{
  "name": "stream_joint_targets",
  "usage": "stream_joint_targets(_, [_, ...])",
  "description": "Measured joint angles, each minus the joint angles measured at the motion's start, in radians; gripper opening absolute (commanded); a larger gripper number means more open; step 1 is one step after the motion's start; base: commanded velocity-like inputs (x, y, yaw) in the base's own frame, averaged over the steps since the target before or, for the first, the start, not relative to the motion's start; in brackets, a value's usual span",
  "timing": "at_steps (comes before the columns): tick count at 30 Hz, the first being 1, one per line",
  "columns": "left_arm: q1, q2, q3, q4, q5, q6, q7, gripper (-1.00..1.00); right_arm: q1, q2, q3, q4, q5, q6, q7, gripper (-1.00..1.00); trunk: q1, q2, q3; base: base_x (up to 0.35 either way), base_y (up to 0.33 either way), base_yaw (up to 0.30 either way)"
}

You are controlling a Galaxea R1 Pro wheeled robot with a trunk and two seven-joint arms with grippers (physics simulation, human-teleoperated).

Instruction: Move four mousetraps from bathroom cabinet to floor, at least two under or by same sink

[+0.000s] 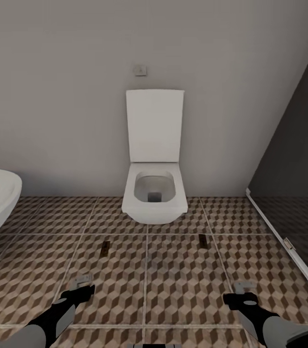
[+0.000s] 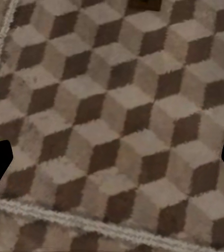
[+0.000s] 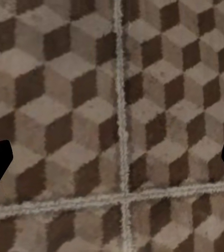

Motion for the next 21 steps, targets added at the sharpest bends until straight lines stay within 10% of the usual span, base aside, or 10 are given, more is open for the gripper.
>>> stream_joint_targets(21, [0.0,-0.001,-0.005,0.013,-0.002,0.088,0.005,1.0,0.0,0.002,0.0,0.0,0.0,0.0,-0.001,1.0,-0.009,0.005,0.081,0.0,0.0,0.0])
